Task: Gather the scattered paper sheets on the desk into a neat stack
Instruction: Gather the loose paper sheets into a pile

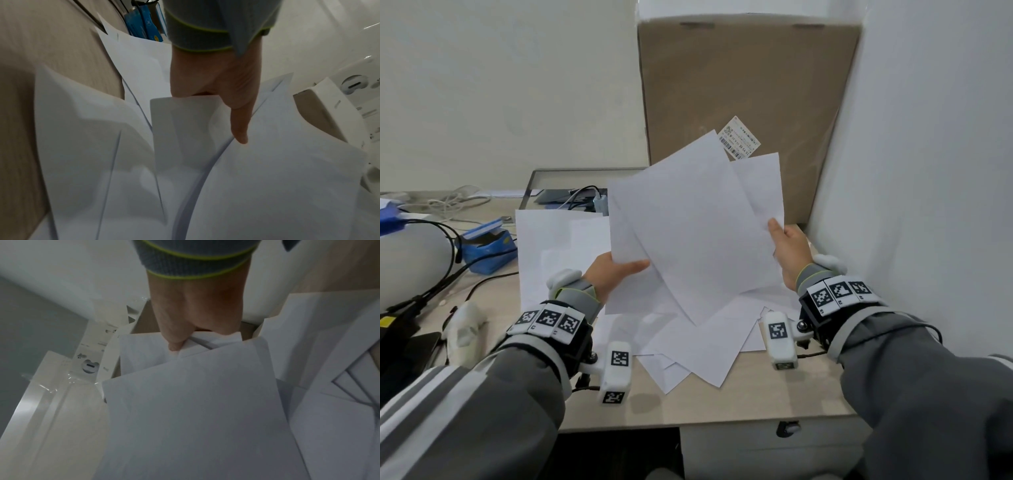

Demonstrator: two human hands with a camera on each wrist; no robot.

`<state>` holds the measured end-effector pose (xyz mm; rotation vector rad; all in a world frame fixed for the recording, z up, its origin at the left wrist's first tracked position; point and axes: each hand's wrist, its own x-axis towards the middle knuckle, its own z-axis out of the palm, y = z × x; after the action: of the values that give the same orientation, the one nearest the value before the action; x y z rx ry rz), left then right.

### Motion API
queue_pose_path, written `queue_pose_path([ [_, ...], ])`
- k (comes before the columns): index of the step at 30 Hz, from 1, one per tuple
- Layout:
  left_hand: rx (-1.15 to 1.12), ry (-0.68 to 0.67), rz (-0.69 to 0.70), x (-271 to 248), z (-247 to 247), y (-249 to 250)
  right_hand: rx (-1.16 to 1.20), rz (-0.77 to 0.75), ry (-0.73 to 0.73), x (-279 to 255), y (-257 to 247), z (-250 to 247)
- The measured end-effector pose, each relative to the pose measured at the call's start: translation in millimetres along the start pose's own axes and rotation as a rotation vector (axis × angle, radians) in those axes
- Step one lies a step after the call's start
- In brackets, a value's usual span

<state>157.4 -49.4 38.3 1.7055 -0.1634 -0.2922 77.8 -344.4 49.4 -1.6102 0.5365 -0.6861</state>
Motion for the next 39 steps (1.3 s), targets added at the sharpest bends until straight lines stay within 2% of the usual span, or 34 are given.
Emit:
queue_pose_path([
  [3, 0.052, 0.035, -0.023, 2.3, -1.1, -3.5, 0.042, 0.023, -0.047, 3.3, 5.8, -1.7],
  [8, 0.081, 0.118, -0.023, 7.4, -3.9, -10.1, -0.09, -0.021, -0.02, -0.7, 4.7, -1.9],
  [10, 0.032, 0.12, -0.035, 2.6, -2.3, -8.8, -0.256, -0.129, 0.117, -4.8, 7.0, -4.5],
  [12, -0.006, 0.115, -0.045, 0.4, -1.6, -11.3, -0.488, -0.355, 0.247, -9.6, 12.3, -4.4],
  [13, -0.024, 0.111, -0.048, -0.4, -1.6, -13.0, -0.559, -0.412, 0.214, -12.5, 12.9, -1.8],
  [14, -0.04, 0.103, -0.055, -0.9, -1.2, -15.3, -0.592, -0.389, 0.112, -13.8, 15.4, 2.0],
  [17, -0.067, 0.082, -0.073, -1.2, -1.5, -21.5, -0.604, -0.097, -0.221, -14.7, 24.5, 12.2],
  [20, -0.057, 0.067, -0.102, -1.0, -7.9, -27.4, -0.639, 0.101, -0.312, -12.9, 33.1, 16.2],
  [23, -0.029, 0.046, -0.151, -3.7, -12.9, -30.0, -0.728, 0.176, -0.311, -13.6, 42.4, 18.3],
  [26, -0.037, 0.028, -0.174, -5.2, -15.5, -32.9, -0.837, 0.148, -0.336, -13.5, 44.9, 18.6],
  [29, -0.035, -0.008, -0.196, -6.5, -20.4, -33.5, -0.844, 0.045, -0.369, -6.2, 33.2, 9.0],
  [34, 0.026, -0.015, -0.21, -1.3, -35.9, -41.4, -0.951, -0.203, -0.254, 12.2, 1.4, -15.0],
  [36, 0.022, -0.047, -0.235, -1.9, -38.5, -42.4, -0.983, -0.265, -0.292, 13.8, -7.8, -14.3],
  [39, -0.041, -0.082, -0.286, -4.0, -38.2, -41.4, -1.028, -0.277, -0.43, 10.4, -14.0, 4.6],
])
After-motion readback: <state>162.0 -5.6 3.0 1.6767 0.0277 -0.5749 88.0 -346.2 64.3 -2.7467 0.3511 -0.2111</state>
